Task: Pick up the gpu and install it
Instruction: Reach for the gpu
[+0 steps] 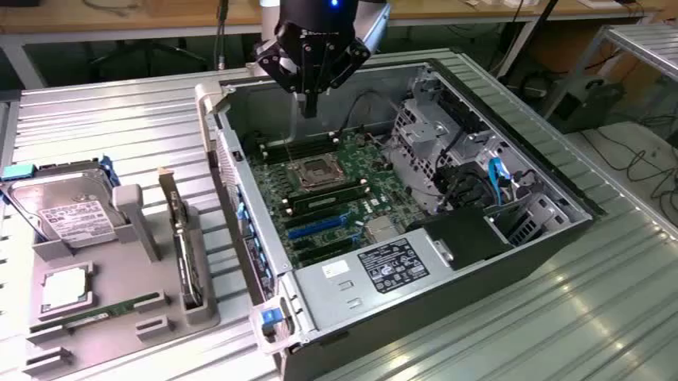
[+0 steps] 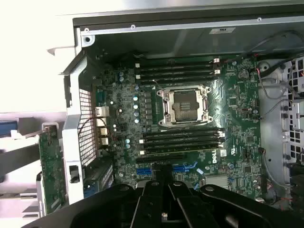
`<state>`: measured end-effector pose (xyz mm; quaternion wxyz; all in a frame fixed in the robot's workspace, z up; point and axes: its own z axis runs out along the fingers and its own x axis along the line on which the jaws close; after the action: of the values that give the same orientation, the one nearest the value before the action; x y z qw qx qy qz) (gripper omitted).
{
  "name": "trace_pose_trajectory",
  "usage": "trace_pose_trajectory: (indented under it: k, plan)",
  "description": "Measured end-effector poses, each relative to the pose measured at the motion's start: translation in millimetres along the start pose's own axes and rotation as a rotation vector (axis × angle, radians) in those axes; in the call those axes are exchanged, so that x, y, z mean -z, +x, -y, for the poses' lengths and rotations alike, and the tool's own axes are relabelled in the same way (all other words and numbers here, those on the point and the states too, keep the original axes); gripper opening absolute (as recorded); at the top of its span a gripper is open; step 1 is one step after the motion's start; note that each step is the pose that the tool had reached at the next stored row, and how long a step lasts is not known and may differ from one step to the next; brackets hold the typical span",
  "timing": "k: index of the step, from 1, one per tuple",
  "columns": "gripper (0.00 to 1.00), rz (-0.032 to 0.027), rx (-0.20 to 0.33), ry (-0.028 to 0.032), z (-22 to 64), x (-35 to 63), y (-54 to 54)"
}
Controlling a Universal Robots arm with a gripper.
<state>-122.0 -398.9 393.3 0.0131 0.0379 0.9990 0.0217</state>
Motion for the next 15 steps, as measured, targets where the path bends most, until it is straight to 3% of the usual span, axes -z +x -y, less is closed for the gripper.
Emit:
trace_pose_trajectory:
  k: [15]
  plan:
    - [0.11,0.0001,0.0,-0.0002,1.2,0.4,15.7]
